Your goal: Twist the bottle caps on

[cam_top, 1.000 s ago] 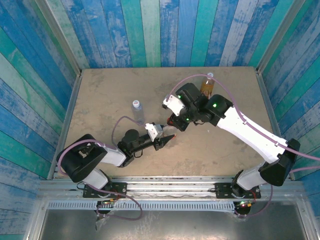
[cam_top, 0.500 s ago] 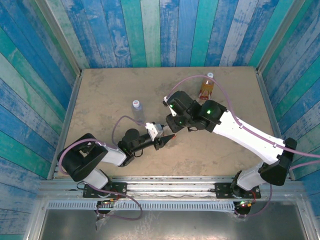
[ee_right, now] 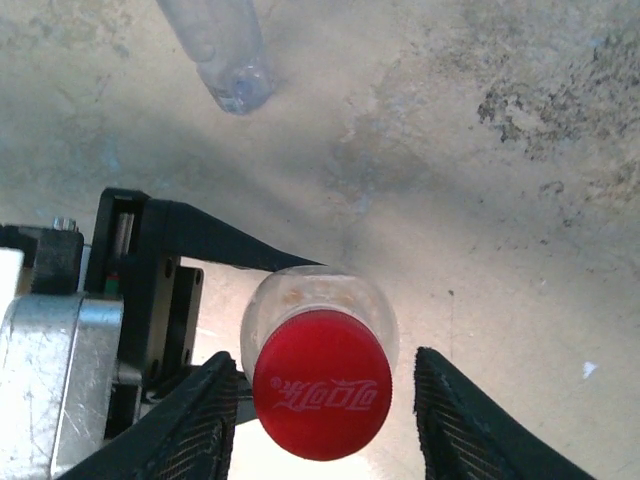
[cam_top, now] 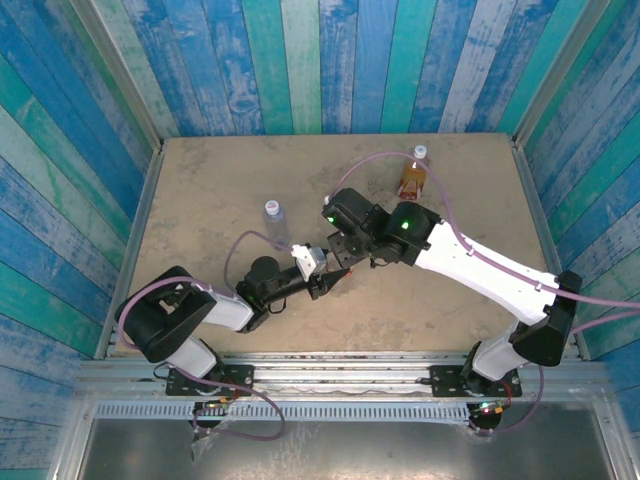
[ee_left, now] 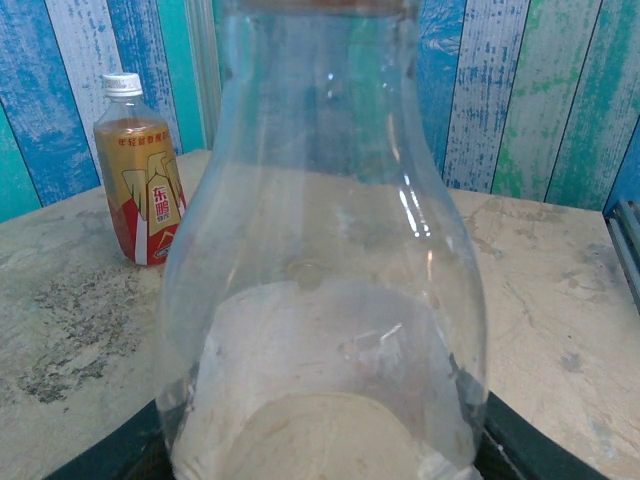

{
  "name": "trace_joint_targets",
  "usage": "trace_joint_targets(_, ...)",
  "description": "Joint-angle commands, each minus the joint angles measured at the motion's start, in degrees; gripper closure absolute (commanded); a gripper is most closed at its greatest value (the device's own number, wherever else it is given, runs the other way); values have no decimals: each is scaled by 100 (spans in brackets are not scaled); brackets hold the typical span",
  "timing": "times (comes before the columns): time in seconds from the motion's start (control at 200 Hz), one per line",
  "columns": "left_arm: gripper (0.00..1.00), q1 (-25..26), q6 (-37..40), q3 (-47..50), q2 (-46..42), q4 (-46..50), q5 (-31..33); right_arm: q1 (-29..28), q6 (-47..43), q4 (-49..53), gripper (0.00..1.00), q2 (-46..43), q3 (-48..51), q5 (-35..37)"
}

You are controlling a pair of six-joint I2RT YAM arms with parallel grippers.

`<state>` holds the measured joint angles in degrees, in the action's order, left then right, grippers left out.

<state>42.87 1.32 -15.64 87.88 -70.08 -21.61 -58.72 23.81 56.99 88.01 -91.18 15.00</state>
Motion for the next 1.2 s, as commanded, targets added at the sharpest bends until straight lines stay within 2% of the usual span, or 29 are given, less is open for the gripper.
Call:
trace_joint_targets(0.0,46,27,37,180,161,1276,28,-43,-352,1,42,-153,-107,-47)
trace_joint_targets(0.165,46,27,75,198,105,1304,38,0,-832,-123,34,-567,114,-148)
trace_joint_targets(0.291,45,28,177,207,76,1340,-59,222,-1729,-377,32,-1066,376,-590)
trace_joint_targets(0.521,45,26,445,204,-118,1581,-182,1284,-4161,-659,39,-1614,808,-2948)
trace_joint_targets(0.641,44,28,625,200,-225,1760,-292,1563,-5340,-529,39,-1582,832,-3695)
trace_joint_targets(0.811,43,27,761,157,-289,1929,-386,1654,-6242,4,38,-1004,337,-3910)
trace_joint_targets(0.917,43,20,774,134,-263,1931,-405,1705,-6462,258,39,-606,21,-3825)
trace_joint_targets(1.192,43,27,750,104,-109,1849,-423,1741,-6676,589,49,-94,-330,-4073)
